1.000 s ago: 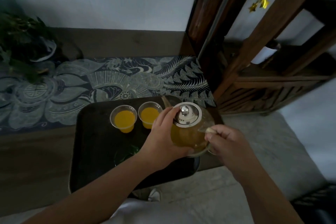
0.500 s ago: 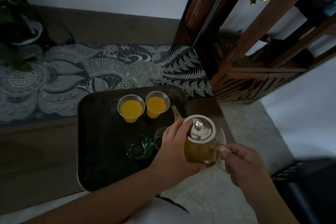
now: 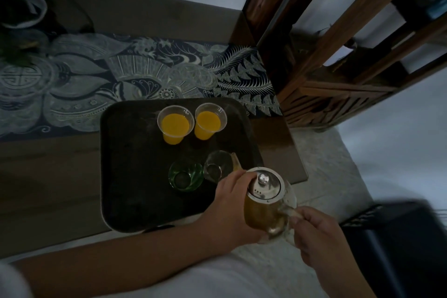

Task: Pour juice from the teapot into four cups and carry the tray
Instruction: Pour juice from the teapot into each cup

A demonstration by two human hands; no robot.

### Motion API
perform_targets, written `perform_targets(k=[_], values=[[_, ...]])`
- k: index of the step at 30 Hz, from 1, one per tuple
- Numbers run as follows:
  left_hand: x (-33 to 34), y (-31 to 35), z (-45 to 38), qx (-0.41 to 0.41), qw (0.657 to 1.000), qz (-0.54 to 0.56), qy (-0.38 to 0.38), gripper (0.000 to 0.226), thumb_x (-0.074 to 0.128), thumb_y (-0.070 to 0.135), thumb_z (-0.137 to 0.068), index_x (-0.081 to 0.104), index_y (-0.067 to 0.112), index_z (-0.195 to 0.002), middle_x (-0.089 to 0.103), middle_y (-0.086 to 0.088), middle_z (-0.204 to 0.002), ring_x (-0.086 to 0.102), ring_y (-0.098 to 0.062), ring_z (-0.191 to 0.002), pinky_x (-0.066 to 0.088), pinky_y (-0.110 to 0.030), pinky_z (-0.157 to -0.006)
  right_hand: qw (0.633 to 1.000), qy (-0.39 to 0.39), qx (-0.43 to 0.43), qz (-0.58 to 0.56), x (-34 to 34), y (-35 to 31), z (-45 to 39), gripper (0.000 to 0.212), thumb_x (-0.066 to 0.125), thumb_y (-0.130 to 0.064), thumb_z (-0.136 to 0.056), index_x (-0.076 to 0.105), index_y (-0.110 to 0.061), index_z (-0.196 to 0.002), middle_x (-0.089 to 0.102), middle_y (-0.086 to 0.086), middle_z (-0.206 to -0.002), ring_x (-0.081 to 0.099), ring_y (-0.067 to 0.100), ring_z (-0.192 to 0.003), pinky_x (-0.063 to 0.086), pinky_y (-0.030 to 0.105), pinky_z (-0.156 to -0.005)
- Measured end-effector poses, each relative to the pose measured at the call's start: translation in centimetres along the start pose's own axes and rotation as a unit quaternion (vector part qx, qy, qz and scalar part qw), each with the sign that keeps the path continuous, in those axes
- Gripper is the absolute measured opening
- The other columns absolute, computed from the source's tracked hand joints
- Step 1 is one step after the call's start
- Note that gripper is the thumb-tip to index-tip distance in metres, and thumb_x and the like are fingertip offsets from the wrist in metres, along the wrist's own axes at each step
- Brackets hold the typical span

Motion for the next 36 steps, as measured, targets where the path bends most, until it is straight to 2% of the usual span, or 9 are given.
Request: perform_targets(k=[2, 7, 12, 17, 26, 30, 33, 36], values=[[0.3, -0.3, 0.1, -0.005, 1.0, 0.012, -0.004, 0.11, 0.089, 0.046, -0.06, 0.017, 0.042, -0.143, 0.011, 0.032, -0.127, 0.016, -0.001, -0.125, 0.026, -0.027, -0.11, 1.0, -0.003, 0.008, 0.011, 0.1, 0.0, 0.1, 0.028, 0.054, -0.002, -0.091, 0.055, -0.001, -0.063, 0.037, 0.0, -0.043, 0.026, 0.007, -0.035, 0.021, 0.015, -0.038], [0.7, -1.1, 0.1, -0.021, 0.999, 0.031, -0.001, 0.107, 0.09, 0.042, -0.059, 0.017, 0.047, -0.137, 0.013, 0.03, -0.126, 0.02, -0.006, -0.126, 0.03, -0.029, -0.108, 0.999, -0.008, 0.032, 0.024, 0.5, -0.3, -0.1, 0.032, 0.053, -0.004, -0.091, 0.059, -0.012, -0.06, 0.038, -0.001, -0.044, 0.027, 0.007, -0.035, 0.019, 0.016, -0.04], [0.4, -1.2, 0.1, -0.038, 0.998, 0.045, -0.008, 0.108, 0.09, 0.04, -0.06, 0.019, 0.04, -0.142, 0.017, 0.023, -0.135, 0.023, -0.011, -0.13, 0.034, -0.034, -0.109, 0.998, -0.014, 0.039, 0.051, 0.8, -0.7, -0.6, 0.024, 0.054, -0.007, -0.091, 0.053, 0.003, -0.069, 0.038, -0.002, -0.045, 0.029, 0.008, -0.038, 0.02, 0.019, -0.043], [0.3, -1.6, -0.2, -0.051, 0.997, 0.061, -0.002, 0.11, 0.091, 0.041, -0.057, 0.023, 0.036, -0.143, 0.024, 0.013, -0.142, 0.03, -0.017, -0.132, 0.037, -0.044, -0.11, 0.996, -0.021, 0.035, 0.075, 1.3, -1.4, -0.9, 0.025, 0.055, -0.011, -0.09, 0.058, -0.012, -0.065, 0.039, -0.003, -0.047, 0.031, 0.008, -0.039, 0.021, 0.019, -0.041], [0.6, -2.3, -0.2, -0.065, 0.993, 0.1, 0.0, 0.112, 0.09, 0.044, -0.052, 0.025, 0.036, -0.143, 0.025, 0.015, -0.14, 0.034, -0.016, -0.131, 0.04, -0.044, -0.108, 0.994, -0.04, 0.047, 0.093, 1.6, -2.8, -0.9, 0.019, 0.056, -0.009, -0.09, 0.059, -0.009, -0.071, 0.04, -0.007, -0.042, 0.03, 0.005, -0.034, 0.022, 0.017, -0.034], [0.5, -2.1, -0.1, -0.068, 0.991, 0.115, 0.006, 0.109, 0.093, 0.035, -0.055, 0.027, 0.035, -0.142, 0.027, 0.013, -0.136, 0.037, -0.012, -0.127, 0.04, -0.035, -0.107, 0.993, -0.054, 0.054, 0.09, 1.6, -3.3, -0.8, 0.02, 0.056, -0.009, -0.091, 0.058, -0.009, -0.071, 0.041, -0.004, -0.045, 0.032, 0.005, -0.035, 0.023, 0.017, -0.033], [0.3, -1.9, 0.0, -0.068, 0.989, 0.128, 0.006, 0.108, 0.094, 0.029, -0.058, 0.027, 0.032, -0.143, 0.026, 0.014, -0.133, 0.037, -0.006, -0.122, 0.037, -0.021, -0.099, 0.992, -0.062, 0.057, 0.095, 1.7, -3.6, -0.7, 0.02, 0.055, -0.01, -0.092, 0.058, -0.01, -0.072, 0.042, -0.001, -0.049, 0.032, 0.007, -0.038, 0.022, 0.018, -0.035], [0.3, -1.8, 0.0, -0.069, 0.989, 0.132, 0.002, 0.108, 0.094, 0.027, -0.058, 0.026, 0.03, -0.143, 0.026, 0.014, -0.131, 0.037, -0.003, -0.118, 0.034, -0.014, -0.092, 0.992, -0.063, 0.06, 0.096, 1.6, -3.8, -0.6, 0.02, 0.056, -0.011, -0.092, 0.058, -0.011, -0.073, 0.042, -0.002, -0.05, 0.032, 0.008, -0.04, 0.022, 0.018, -0.036]])
Point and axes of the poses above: each hand's wrist, its own z-axis away from the middle knuckle, its own x-axis out of the palm, y = z × x, the point moved 2 cm from there along -z, towards the middle knuckle
